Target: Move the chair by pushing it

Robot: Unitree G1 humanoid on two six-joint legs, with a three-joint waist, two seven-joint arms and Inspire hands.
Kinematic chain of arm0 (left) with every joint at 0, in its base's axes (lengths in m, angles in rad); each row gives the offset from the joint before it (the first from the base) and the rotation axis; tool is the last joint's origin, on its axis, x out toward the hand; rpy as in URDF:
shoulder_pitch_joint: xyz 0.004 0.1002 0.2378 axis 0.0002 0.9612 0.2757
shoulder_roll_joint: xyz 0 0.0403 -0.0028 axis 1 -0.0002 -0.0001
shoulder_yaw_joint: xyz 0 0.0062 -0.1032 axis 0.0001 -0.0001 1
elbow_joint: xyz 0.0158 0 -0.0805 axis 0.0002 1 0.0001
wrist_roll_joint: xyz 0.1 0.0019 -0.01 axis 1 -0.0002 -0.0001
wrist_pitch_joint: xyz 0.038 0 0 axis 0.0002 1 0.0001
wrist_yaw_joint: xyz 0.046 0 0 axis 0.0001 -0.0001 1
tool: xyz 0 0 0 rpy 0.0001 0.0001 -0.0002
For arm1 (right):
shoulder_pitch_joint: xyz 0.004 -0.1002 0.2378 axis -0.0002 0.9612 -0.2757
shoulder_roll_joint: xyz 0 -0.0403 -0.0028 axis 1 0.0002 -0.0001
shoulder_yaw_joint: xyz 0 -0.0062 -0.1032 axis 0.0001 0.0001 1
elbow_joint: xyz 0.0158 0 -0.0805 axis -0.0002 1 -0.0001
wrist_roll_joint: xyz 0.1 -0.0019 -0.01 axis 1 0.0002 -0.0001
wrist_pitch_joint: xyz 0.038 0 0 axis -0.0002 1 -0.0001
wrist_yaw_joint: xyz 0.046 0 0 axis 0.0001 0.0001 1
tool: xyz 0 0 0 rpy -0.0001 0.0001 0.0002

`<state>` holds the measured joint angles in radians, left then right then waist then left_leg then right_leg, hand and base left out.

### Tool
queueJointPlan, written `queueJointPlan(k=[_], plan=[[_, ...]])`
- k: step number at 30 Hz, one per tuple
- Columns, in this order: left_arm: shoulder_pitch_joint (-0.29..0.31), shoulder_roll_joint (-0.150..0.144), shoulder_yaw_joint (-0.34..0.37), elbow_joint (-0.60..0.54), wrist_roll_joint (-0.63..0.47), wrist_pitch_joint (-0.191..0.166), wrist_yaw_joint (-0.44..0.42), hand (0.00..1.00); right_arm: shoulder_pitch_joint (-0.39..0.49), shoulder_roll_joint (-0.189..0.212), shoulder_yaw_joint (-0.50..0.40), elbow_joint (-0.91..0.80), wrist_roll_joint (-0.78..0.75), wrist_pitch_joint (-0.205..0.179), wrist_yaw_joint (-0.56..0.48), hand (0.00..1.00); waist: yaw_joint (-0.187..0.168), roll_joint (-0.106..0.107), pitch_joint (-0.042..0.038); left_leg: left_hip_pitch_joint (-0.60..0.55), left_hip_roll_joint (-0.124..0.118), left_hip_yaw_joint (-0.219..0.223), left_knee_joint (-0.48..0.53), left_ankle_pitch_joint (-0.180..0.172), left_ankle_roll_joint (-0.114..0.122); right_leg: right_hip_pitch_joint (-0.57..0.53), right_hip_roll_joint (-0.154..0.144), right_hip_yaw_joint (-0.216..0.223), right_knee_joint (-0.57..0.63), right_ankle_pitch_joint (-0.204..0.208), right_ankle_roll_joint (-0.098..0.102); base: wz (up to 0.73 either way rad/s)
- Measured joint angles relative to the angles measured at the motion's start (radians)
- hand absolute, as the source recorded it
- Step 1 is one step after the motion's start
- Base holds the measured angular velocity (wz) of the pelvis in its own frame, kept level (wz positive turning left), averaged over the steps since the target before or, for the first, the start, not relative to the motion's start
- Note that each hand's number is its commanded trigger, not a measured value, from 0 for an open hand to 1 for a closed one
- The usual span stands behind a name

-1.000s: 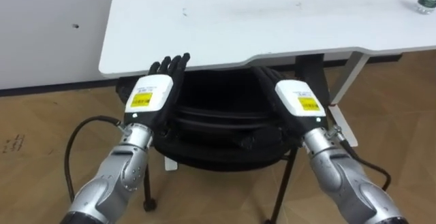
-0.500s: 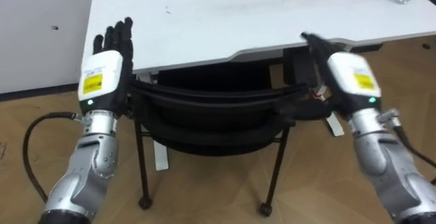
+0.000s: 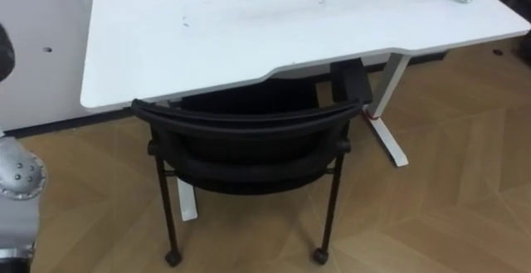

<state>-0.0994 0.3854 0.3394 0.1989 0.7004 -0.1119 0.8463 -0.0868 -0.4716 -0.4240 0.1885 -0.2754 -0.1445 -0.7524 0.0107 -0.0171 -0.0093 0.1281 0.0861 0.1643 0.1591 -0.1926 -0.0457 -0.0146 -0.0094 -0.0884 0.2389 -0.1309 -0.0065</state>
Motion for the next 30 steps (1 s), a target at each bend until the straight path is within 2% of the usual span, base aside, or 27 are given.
queueJointPlan(k=[4,8,9,11,12,13,14,16,17,19,21,22,25,27,30], plan=[[0.087,-0.014,0.01,0.0,-0.076,0.038,-0.004,0.0,0.06,0.0,-0.012,0.0,0.068,0.017,-0.036,0.0,-0.004,-0.003,0.0029,0.003,-0.001,0.0,-0.003,-0.001,-0.001,-0.001,0.0,0.003,-0.001,-0.001,0.002,0.0],[0.134,-0.025,0.012,0.0,-0.132,0.054,-0.002,0.0,0.107,0.003,-0.032,0.005,0.136,0.04,-0.057,0.0,-0.003,0.004,0.0075,0.003,-0.003,-0.003,-0.008,-0.001,-0.001,0.003,-0.001,0.004,-0.002,-0.002,0.003,0.01],[0.156,-0.031,0.012,0.0,-0.169,0.059,0.002,0.0,0.135,0.011,-0.033,0.011,0.164,0.045,-0.065,0.0,-0.004,0.008,0.0059,0.005,-0.003,-0.004,-0.01,-0.002,-0.001,0.006,-0.001,0.003,-0.003,-0.002,0.003,0.0],[0.174,-0.059,0.013,0.008,-0.255,0.068,0.011,0.0,0.169,0.046,-0.033,0.024,0.233,0.056,-0.067,0.0,-0.003,0.015,0.0087,0.005,-0.003,-0.003,-0.013,-0.001,-0.001,0.005,0.0,0.003,0.001,-0.002,0.003,0.0],[0.187,-0.082,0.01,0.033,-0.318,0.069,0.018,0.0,0.181,0.078,-0.033,0.051,0.3,0.061,-0.065,0.0,-0.003,0.017,0.0079,0.005,-0.003,-0.003,-0.016,-0.001,-0.001,0.004,0.0,0.003,0.001,-0.002,0.003,0.0],[0.204,-0.102,0.003,0.093,-0.376,0.066,0.017,0.0,0.198,0.111,-0.031,0.098,0.357,0.064,-0.063,0.0,-0.003,0.023,0.0045,0.006,-0.003,-0.003,-0.017,-0.001,-0.001,0.003,0.0,0.005,0.001,-0.002,0.004,-0.04],[0.216,-0.109,-0.003,0.129,-0.406,0.068,0.011,0.0,0.206,0.127,-0.031,0.127,0.378,0.067,-0.062,0.0,-0.002,0.027,0.0016,0.005,-0.004,-0.002,-0.017,-0.001,-0.001,0.001,0.0,0.006,0.001,-0.003,0.004,-0.07],[0.287,-0.161,-0.007,0.231,-0.511,0.074,-0.031,0.0,0.272,0.185,-0.031,0.243,0.525,0.086,-0.018,0.0,-0.003,0.03,-0.0005,0.008,-0.005,-0.002,-0.026,-0.001,-0.001,0.001,0.0,0.007,-0.003,-0.007,0.006,-0.02],[0.305,-0.172,-0.008,0.269,-0.527,0.076,-0.041,0.0,0.289,0.202,-0.033,0.278,0.555,0.091,-0.005,0.0,-0.009,0.028,0.0005,0.008,-0.005,-0.003,-0.026,-0.002,-0.001,0.002,0.0,0.007,-0.003,-0.008,0.007,0.04],[0.365,-0.201,-0.011,0.435,-0.621,0.086,-0.117,0.0,0.345,0.265,-0.033,0.433,0.682,0.103,0.075,0.0,-0.008,0.025,0.0014,0.013,-0.006,-0.006,-0.03,-0.002,-0.002,0.01,-0.001,0.005,-0.01,-0.013,0.008,0.02],[0.396,-0.224,-0.001,0.569,-0.646,0.09,-0.183,0.0,0.376,0.299,-0.034,0.564,0.728,0.114,0.141,0.0,-0.009,0.024,0.0017,0.022,-0.006,-0.007,-0.031,-0.005,-0.003,0.022,-0.002,0.006,-0.017,-0.018,0.01,0.0],[0.418,-0.239,0.006,0.63,-0.679,0.094,-0.226,0.0,0.391,0.318,-0.035,0.644,0.744,0.118,0.183,0.0,-0.012,0.019,0.0053,0.026,-0.006,-0.008,-0.031,-0.011,-0.004,0.027,-0.001,0.006,-0.018,-0.021,0.012,0.04],[0.433,-0.253,0.009,0.748,-0.741,0.115,-0.326,0.0,0.394,0.329,-0.017,0.814,0.746,0.134,0.287,0.0,-0.015,0.029,0.0081,0.034,-0.008,-0.009,-0.027,-0.027,0.005,0.033,-0.003,0.005,-0.017,-0.026,0.018,0.01],[0.441,-0.254,0.003,0.782,-0.739,0.117,-0.382,0.0,0.387,0.33,0.015,0.884,0.744,0.149,0.342,0.0,-0.015,0.029,0.0046,0.038,-0.01,-0.007,-0.028,-0.032,0.006,0.038,-0.006,0.005,-0.013,-0.027,0.02,0.0],[0.44,-0.254,-0.035,0.845,-0.727,0.13,-0.463,0.0,0.359,0.33,0.089,0.968,0.71,0.167,0.424,0.0,-0.027,0.026,0.0037,0.04,-0.011,-0.009,-0.026,-0.034,0.009,0.046,-0.008,0.004,-0.02,-0.026,0.022,0.02]])
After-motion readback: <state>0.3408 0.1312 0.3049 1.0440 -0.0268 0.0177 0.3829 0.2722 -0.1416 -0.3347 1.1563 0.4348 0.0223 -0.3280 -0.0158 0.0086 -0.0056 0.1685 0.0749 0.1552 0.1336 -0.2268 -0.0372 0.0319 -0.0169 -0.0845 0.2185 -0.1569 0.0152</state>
